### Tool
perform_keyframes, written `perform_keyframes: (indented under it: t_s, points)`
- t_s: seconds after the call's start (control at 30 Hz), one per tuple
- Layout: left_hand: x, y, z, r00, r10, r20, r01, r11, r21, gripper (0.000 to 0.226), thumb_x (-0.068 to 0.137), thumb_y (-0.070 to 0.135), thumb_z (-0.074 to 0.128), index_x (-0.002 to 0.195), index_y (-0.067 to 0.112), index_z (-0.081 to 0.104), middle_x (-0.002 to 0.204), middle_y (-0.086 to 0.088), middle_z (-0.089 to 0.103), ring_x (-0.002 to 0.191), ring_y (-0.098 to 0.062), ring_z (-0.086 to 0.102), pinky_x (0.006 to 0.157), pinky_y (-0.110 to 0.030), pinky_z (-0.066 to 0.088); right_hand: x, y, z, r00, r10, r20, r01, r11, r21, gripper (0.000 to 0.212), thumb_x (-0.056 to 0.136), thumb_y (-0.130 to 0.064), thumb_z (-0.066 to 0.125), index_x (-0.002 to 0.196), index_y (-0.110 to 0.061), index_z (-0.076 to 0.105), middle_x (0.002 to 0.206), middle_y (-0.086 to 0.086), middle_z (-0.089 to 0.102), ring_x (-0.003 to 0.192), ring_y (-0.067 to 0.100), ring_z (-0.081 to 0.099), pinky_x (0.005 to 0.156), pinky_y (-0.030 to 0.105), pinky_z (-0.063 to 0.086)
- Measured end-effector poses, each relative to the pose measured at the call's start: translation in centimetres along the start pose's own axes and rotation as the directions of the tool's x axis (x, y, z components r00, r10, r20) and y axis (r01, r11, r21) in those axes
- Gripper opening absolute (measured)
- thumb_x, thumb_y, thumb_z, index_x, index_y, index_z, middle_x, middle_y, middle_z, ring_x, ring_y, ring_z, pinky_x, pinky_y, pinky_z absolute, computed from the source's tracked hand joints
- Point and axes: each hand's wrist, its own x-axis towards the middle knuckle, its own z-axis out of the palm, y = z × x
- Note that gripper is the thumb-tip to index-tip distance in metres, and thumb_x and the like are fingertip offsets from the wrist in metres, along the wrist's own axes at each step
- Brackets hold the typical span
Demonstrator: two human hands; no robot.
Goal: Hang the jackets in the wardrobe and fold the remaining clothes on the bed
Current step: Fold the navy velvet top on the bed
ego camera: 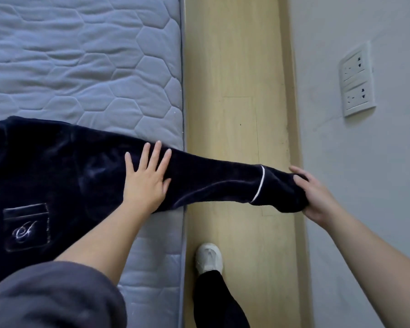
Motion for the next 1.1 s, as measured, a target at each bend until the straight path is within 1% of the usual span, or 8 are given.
perform_keyframes:
  t_s: [0.1,0.2,0.27,0.4,0.57,0.77,0.9,1.1]
  points:
    - [-1.3,3.1,-4.1,0.976,-0.159,-0.148,0.07,0.876,-0.476,0.052,0.088,0.026,0.053,0.136,0.013,0.043,0.144,-0.011,0.04,0.134,-0.028,0.038,0.106,-0.049,0.031,-3.3,-2.2,1.9,0.991,-0.121,0.052,0.126,0.987,-0.103,0.026,0.097,-0.014,0.051,0.114,-0.031,0.06,0.119,0.001,0.062,0.097,0.017,0.064,0.07,0.034,0.054]
    - [-4.1,4.4,-8.9,0.964,-0.155,0.216,0.248,0.229,-0.941,0.013,0.092,0.019,0.05,0.102,0.019,0.059,0.1,0.002,0.066,0.091,-0.013,0.063,0.08,-0.032,0.051,-8.4,-4.6,5.2,0.953,-0.245,0.177,0.282,0.932,-0.229,0.029,0.094,-0.01,0.053,0.106,-0.036,0.059,0.102,-0.006,0.067,0.09,0.01,0.065,0.065,0.025,0.052]
    - [-6.2,3.8,-11.6,0.923,0.002,0.385,0.383,-0.1,-0.918,0.015,0.097,0.02,0.046,0.098,0.018,0.062,0.097,-0.003,0.07,0.087,-0.015,0.067,0.073,-0.029,0.053,-12.4,-5.5,8.2,0.91,-0.298,0.287,0.38,0.876,-0.296,0.031,0.094,-0.007,0.051,0.107,-0.035,0.056,0.09,-0.013,0.07,0.085,0.004,0.065,0.063,0.017,0.05]
    - [-11.3,-0.7,-14.8,0.922,0.079,0.38,0.38,-0.38,-0.843,0.029,0.101,0.029,0.037,0.098,0.017,0.064,0.089,0.0,0.073,0.084,-0.014,0.069,0.069,-0.029,0.052,-20.5,-5.3,15.9,0.799,-0.376,0.469,0.533,0.804,-0.264,0.033,0.095,0.003,0.045,0.11,-0.025,0.051,0.071,-0.015,0.067,0.069,-0.003,0.059,0.066,0.011,0.046]
    - [-21.5,-11.8,-15.3,0.91,-0.087,0.406,0.281,-0.592,-0.755,0.046,0.102,0.043,0.028,0.098,0.014,0.063,0.085,-0.001,0.07,0.073,-0.012,0.066,0.068,-0.029,0.05,-30.4,-1.5,28.4,0.694,-0.362,0.622,0.598,0.771,-0.219,0.023,0.093,-0.022,0.044,0.114,-0.029,0.051,0.096,0.024,0.062,0.083,0.021,0.057,0.087,0.041,0.048]
    - [-38.5,-28.8,-8.5,0.829,-0.286,0.481,0.12,-0.749,-0.652,0.066,0.099,0.056,0.018,0.113,0.006,0.059,0.104,-0.015,0.071,0.087,-0.022,0.071,0.073,-0.036,0.054,-41.1,8.0,45.6,0.529,-0.157,0.834,0.593,0.772,-0.231,0.053,0.097,-0.027,0.037,0.144,-0.048,0.025,0.124,0.005,0.061,0.12,0.017,0.055,0.109,0.042,0.039]
    - [-47.0,-35.9,1.1,0.624,-0.459,0.632,0.103,-0.754,-0.649,0.051,0.102,0.047,0.023,0.114,0.01,0.055,0.109,-0.011,0.067,0.099,-0.024,0.062,0.089,-0.042,0.044,-44.7,16.2,52.4,0.414,-0.003,0.91,0.64,0.712,-0.289,0.056,0.097,-0.026,0.04,0.143,-0.053,0.022,0.129,-0.012,0.059,0.121,0.0,0.052,0.108,0.029,0.037]
    - [-50.3,-35.6,13.4,0.389,-0.553,0.737,0.305,-0.677,-0.67,0.016,0.098,0.026,0.049,0.1,0.015,0.059,0.112,-0.008,0.067,0.092,-0.018,0.062,0.079,-0.036,0.049,-37.0,20.2,52.6,0.626,-0.064,0.777,0.69,0.51,-0.514,0.041,0.093,-0.017,0.046,0.12,-0.048,0.048,0.117,-0.018,0.063,0.103,0.0,0.06,0.074,0.01,0.046]
